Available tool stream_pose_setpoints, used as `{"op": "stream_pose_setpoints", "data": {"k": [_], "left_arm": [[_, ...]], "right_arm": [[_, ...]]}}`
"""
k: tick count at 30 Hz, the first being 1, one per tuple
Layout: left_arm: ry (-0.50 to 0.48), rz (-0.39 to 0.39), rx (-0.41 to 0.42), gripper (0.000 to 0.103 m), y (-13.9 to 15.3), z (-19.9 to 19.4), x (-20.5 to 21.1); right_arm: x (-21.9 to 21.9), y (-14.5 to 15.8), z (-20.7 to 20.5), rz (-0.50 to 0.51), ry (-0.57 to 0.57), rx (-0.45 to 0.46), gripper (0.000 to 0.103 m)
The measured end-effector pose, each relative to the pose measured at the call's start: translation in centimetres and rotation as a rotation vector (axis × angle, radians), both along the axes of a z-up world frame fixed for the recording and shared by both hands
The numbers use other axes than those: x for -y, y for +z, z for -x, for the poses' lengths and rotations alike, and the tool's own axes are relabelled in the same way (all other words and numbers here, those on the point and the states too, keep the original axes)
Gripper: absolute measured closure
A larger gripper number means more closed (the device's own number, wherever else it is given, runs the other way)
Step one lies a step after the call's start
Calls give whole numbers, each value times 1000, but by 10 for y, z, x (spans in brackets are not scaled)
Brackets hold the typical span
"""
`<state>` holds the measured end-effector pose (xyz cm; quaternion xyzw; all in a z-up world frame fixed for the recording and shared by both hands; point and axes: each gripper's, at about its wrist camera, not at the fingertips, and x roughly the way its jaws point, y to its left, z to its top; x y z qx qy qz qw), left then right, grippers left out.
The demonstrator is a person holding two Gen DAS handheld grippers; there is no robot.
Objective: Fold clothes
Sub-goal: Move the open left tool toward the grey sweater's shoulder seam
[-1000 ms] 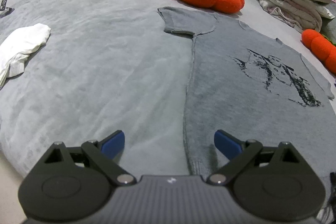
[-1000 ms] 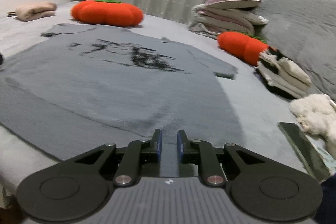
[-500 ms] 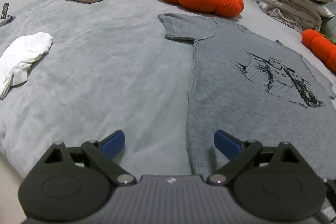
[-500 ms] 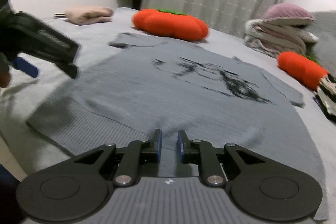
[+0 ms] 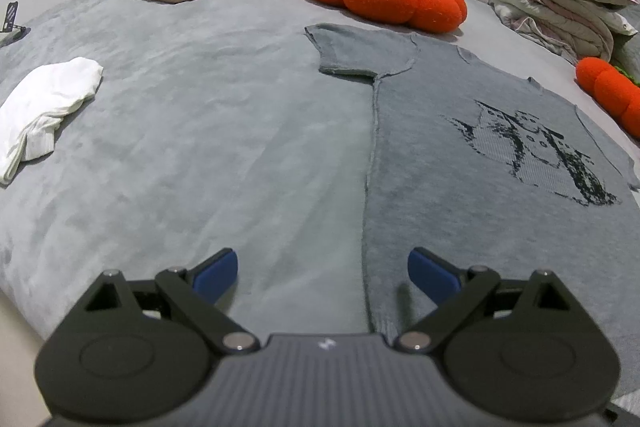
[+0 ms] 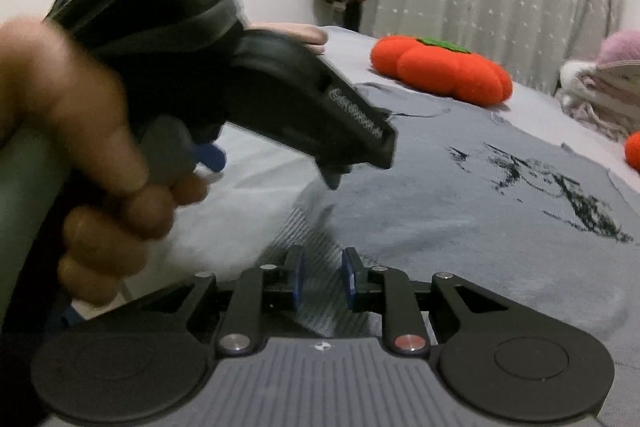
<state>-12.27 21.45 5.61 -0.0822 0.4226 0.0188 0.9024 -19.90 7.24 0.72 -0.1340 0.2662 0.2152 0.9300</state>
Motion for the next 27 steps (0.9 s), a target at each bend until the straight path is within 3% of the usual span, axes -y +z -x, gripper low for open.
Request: {"op": "stream_pose_setpoints", "data": {"k": [6, 9, 14, 21, 25, 27], "left_arm": [[0, 6, 9, 7, 2, 0, -4], [17, 17, 14, 7, 4, 0, -11], [83, 69, 19, 7, 8, -3, -37], [200, 134, 19, 7, 11, -6, -74], [178, 127, 10, 7, 8, -8, -69], [162, 120, 12, 7, 8, -8, -65]], "right_arm": [[5, -2, 0, -52, -1, -26, 80], [-1, -4, 4, -23, 26, 2, 80], [-5, -6, 7, 12, 35, 46, 80], [-9, 6, 11, -32, 70, 126, 80], [-12, -14, -6, -13, 63, 9, 81], [-10, -15, -7, -24, 65, 16, 81]]}}
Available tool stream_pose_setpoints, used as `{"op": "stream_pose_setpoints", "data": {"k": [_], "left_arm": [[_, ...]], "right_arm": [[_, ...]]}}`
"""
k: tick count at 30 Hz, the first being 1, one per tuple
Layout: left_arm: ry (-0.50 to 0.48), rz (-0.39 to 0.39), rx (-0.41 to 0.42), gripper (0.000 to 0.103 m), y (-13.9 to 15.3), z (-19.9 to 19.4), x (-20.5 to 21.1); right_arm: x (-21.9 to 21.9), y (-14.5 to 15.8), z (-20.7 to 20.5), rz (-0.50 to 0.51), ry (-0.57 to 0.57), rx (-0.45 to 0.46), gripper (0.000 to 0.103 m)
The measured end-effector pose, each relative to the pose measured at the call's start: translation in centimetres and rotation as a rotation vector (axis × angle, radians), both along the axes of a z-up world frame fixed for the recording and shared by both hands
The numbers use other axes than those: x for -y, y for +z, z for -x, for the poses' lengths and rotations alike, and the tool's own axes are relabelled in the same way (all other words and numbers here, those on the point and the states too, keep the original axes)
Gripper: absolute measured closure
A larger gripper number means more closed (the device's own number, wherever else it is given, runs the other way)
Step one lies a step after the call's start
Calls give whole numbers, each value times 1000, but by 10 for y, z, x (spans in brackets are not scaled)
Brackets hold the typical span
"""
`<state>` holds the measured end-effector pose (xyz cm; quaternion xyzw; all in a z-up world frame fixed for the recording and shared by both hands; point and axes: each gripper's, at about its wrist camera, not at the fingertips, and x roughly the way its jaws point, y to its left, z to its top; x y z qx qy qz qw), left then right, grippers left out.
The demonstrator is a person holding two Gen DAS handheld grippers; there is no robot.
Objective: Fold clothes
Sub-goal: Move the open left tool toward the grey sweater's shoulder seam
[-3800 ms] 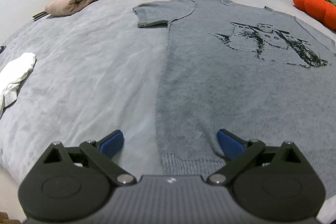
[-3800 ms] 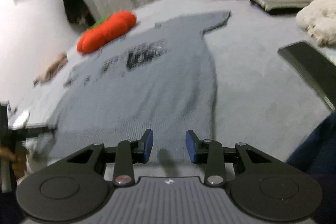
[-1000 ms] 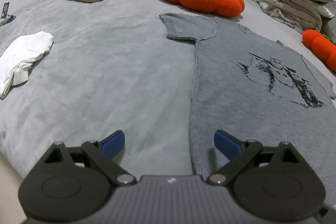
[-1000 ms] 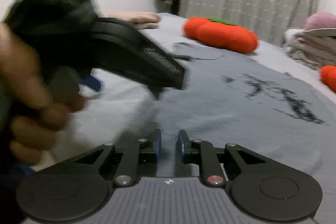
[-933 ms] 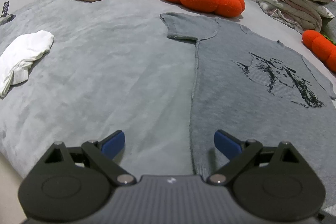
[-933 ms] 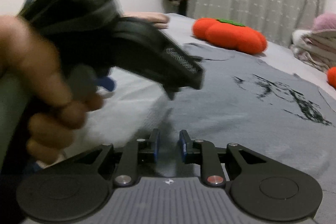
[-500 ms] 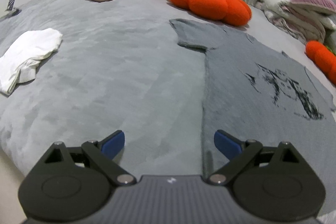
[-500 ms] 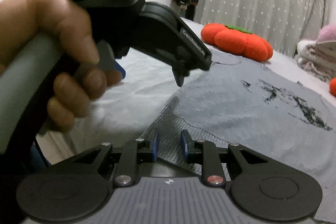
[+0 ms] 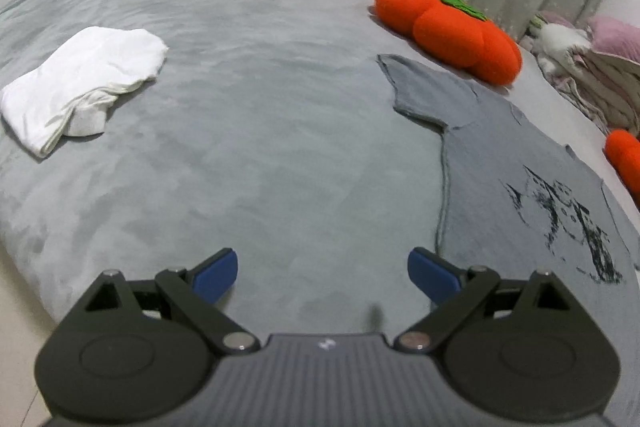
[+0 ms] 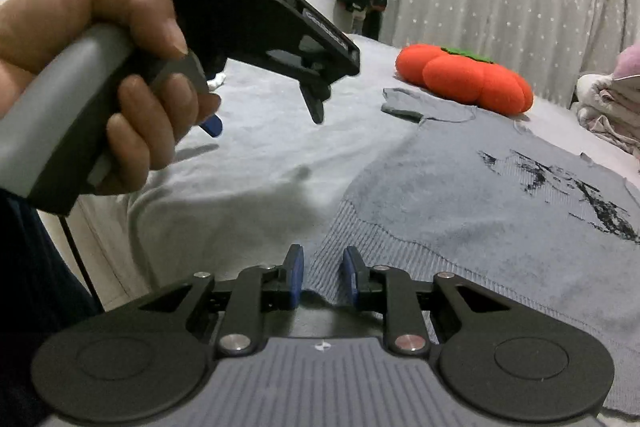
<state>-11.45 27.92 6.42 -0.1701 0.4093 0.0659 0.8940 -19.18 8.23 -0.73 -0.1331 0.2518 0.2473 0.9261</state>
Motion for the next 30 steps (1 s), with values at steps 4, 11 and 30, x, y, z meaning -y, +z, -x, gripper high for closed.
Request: {"op": "stream_pose_setpoints", "data": {"k": [4, 11, 30], "left_arm": [[-8, -7, 1, 7, 0, -1, 5], [-8, -6, -8, 7, -2, -3, 5], [-22, -35, -29, 7, -9, -8, 9]], "right_arm": [[0, 1, -4, 10, 8, 1, 82], [3, 4, 7, -27, 20, -12, 95], [1, 9, 20, -38, 144, -9, 89]]}}
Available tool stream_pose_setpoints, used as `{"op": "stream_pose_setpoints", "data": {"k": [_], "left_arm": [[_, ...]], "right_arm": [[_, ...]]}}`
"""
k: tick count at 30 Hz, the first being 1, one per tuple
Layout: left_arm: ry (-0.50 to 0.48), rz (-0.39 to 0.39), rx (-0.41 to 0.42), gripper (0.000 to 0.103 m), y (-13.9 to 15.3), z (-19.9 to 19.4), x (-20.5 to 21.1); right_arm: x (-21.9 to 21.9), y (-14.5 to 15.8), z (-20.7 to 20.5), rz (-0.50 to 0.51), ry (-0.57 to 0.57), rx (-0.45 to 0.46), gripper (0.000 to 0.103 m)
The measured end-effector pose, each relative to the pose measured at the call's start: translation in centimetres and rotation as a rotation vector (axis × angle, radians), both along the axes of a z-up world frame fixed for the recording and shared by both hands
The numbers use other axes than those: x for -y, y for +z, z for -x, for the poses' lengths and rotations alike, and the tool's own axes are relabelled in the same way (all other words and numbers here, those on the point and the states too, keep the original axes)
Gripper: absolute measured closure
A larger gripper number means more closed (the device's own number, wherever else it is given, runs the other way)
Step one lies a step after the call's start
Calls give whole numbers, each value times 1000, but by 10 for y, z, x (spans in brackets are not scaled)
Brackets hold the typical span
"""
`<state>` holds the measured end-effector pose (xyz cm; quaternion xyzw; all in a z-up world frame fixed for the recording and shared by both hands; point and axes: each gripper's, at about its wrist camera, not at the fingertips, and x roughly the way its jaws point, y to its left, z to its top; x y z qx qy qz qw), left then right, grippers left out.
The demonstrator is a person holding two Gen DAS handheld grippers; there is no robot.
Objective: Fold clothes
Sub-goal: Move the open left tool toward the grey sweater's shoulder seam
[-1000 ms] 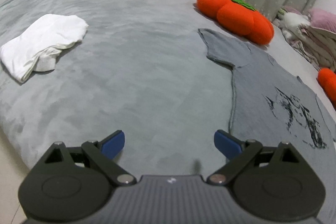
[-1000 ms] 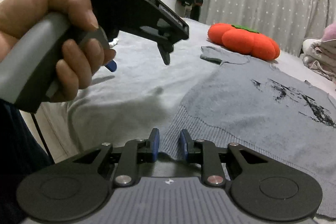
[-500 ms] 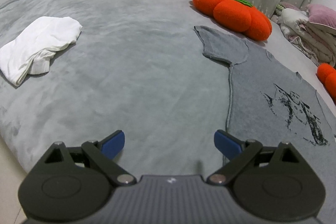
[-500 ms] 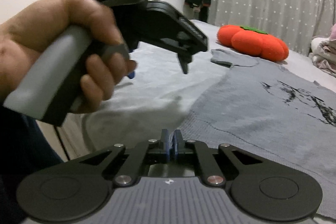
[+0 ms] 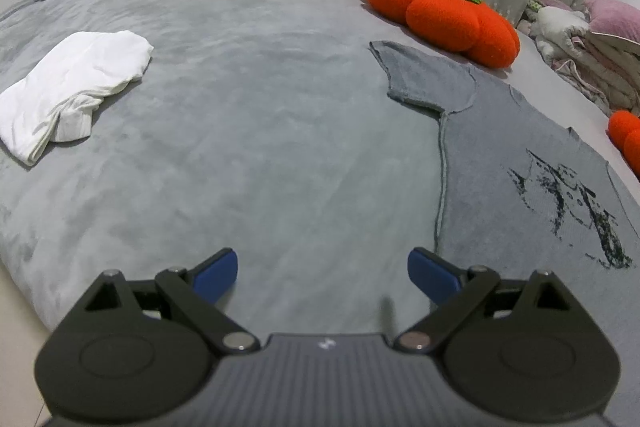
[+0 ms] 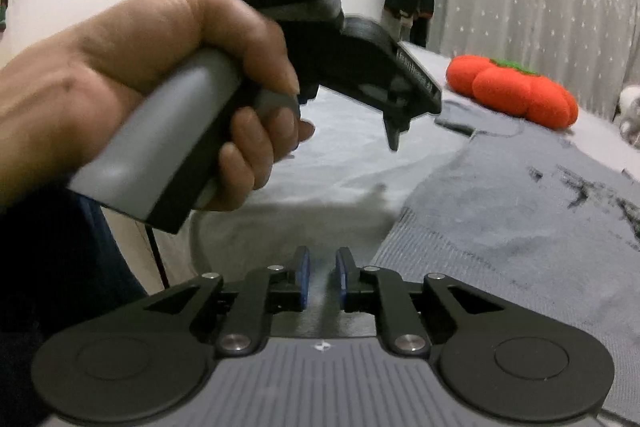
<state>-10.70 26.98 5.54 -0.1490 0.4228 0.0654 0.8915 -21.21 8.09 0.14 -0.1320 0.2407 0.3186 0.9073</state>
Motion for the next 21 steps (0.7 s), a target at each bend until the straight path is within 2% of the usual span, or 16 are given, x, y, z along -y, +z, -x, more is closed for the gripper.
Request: {"op": "stream_pose_setpoints", "data": {"k": [4, 7, 12, 16, 21], "left_arm": [[-1, -1, 7, 7, 1, 0, 1], [7, -3, -1, 8, 0, -2, 2], [55, 58, -10, 14, 3, -9, -5], [79, 106, 26, 18, 15, -27, -11], [69, 152, 49, 28, 24, -62, -12]], "right_arm": [[19, 8, -5, -63, -44, -9, 87], [25, 8, -9, -58, -81, 1, 85], [30, 9, -14, -84, -108, -14, 79], [22, 9, -9, -74, -91, 17, 71], [16, 5, -11, -40, -97, 46, 70]]}}
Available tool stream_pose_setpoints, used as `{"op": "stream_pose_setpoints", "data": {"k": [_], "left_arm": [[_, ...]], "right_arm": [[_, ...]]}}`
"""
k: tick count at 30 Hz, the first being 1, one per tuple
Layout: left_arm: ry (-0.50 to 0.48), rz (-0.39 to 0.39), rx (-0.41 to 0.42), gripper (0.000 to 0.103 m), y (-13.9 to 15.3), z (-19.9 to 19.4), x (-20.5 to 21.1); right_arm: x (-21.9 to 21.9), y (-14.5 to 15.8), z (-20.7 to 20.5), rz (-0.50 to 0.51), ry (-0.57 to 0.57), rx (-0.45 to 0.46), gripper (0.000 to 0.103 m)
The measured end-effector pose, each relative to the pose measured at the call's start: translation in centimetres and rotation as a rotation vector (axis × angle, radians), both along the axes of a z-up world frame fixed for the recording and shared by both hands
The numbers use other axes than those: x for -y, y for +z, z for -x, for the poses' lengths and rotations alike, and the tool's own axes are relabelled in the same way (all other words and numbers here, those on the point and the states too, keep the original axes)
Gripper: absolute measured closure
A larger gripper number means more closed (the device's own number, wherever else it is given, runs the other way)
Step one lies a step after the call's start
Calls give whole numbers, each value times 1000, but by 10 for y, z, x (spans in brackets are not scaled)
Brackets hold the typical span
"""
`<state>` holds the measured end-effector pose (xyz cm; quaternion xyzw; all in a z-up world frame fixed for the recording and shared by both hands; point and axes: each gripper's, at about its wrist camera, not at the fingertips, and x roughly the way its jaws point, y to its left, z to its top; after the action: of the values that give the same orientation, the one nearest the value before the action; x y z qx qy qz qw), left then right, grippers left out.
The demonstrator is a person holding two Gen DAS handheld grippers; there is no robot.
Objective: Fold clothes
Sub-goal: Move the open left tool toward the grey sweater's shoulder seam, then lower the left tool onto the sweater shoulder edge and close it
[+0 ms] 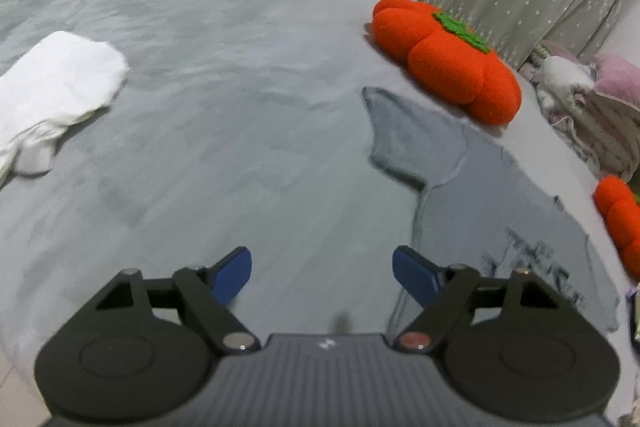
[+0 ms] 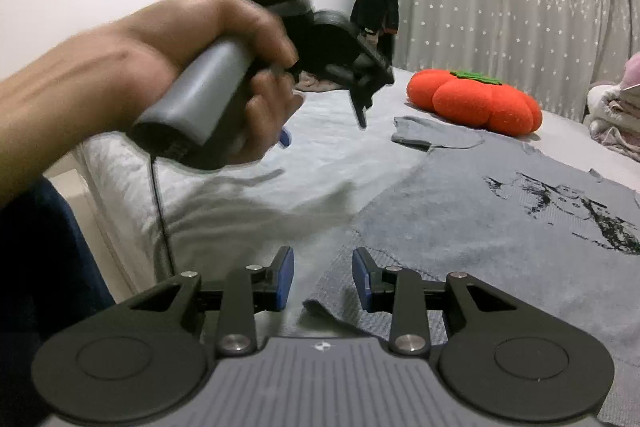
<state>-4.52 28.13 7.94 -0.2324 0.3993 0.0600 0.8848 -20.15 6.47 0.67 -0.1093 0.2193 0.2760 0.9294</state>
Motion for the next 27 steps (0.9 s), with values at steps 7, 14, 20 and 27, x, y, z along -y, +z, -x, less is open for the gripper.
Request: {"op": "stream_pose_setpoints", "data": {"k": [7, 14, 20, 27], "left_arm": [[-90, -30, -31, 79, -8, -49, 24], [-151, -240, -24, 79, -9, -80, 49], [-130, -275, -32, 79, -13, -100, 48], [-123, -264, 4, 74, -16, -121, 45]], "right_arm": [[12, -5, -10, -26, -43, -33, 70], [26, -4, -21, -75, -70, -72, 70], [21, -2, -41, -123, -63, -110, 70], [16, 0, -61, -177, -135, -113, 71]]}}
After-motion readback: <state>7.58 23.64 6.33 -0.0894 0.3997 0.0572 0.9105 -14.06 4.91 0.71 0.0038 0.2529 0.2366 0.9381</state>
